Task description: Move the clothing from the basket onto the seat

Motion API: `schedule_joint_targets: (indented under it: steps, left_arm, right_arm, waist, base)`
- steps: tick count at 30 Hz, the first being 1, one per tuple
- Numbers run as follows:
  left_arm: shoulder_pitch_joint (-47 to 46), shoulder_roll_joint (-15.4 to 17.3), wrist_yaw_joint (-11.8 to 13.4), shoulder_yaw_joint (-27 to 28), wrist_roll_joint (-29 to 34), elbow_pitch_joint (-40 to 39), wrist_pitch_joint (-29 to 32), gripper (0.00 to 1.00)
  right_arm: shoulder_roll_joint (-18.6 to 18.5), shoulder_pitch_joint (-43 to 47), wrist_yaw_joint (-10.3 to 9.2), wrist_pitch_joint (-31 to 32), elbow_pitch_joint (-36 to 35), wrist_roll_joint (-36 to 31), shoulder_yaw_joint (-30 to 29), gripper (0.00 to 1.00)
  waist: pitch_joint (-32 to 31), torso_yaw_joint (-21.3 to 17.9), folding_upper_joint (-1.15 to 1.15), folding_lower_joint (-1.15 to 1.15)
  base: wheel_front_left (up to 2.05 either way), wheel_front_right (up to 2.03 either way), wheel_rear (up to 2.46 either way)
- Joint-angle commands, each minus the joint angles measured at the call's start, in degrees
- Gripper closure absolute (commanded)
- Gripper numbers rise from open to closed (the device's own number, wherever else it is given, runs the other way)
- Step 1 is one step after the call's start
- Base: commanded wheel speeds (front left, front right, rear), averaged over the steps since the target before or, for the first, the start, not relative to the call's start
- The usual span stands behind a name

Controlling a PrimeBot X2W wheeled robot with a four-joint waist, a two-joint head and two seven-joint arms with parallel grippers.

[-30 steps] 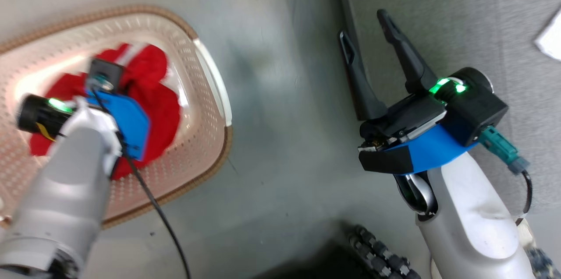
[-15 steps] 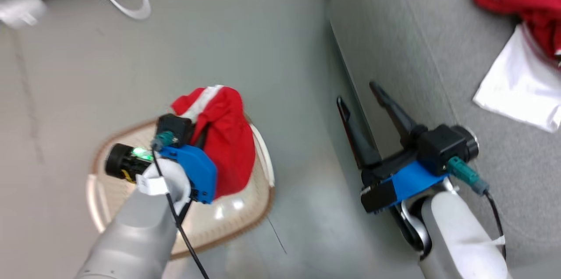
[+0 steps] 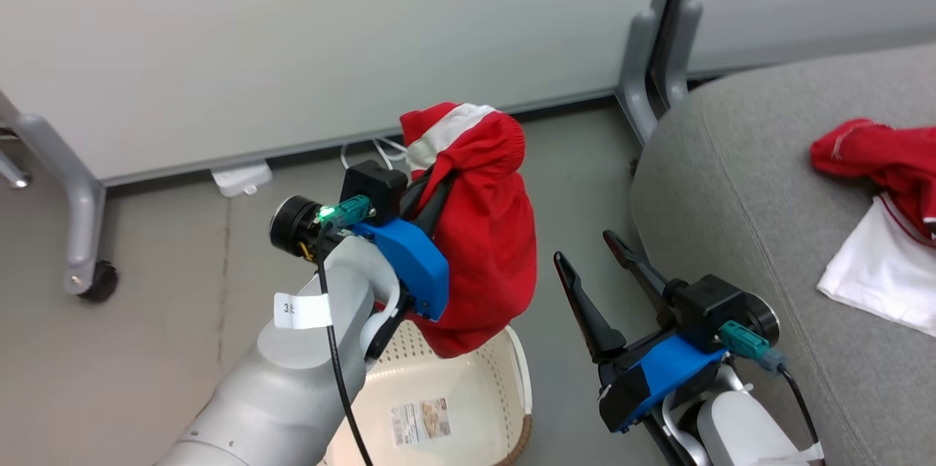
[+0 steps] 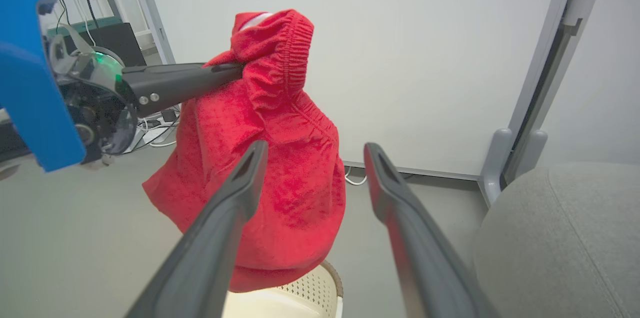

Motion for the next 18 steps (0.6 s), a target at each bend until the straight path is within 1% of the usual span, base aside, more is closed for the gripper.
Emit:
schedule_joint_targets:
  steps: [1, 6, 15, 18]
  left_arm:
    - [-1.0, -0.2, -0.1, -0.9, -0.7, -1.0, -0.3, 1.0]
    - [-2.7, -0.2, -0.1, -2.9, -2.9, -3.1, -0.3, 1.0]
    - [-3.4, -0.3, -0.1, -4.5, -4.8, -3.1, -0.5, 1.0]
    - [-3.2, -0.3, -0.1, -5.3, -5.4, -3.1, -0.6, 1.0]
  right_arm:
    - [-0.1, 1.1, 0.01, 0.3, 0.0, 0.3, 0.2, 0.0]
    - [-0.1, 2.1, 0.01, 1.1, -0.1, 0.3, 0.9, 0.0]
    - [-0.1, 2.8, 0.01, 2.0, -0.8, 0.4, 1.2, 0.0]
    - [-0.1, 2.5, 0.01, 2.3, -0.7, 1.2, 2.5, 0.0]
  waist:
    - [-3.7, 2.6, -0.01, 0.02]
    - [-5.8, 3.1, -0.01, 0.02]
    - [-6.4, 3.1, -0.01, 0.02]
    - [-6.2, 3.0, -0.01, 0.02]
  base:
    - [0.0, 0.0, 0.0]
    - [0.0, 0.0, 0.0]
    - [0.0, 0.0, 0.0]
    - [0.0, 0.0, 0.0]
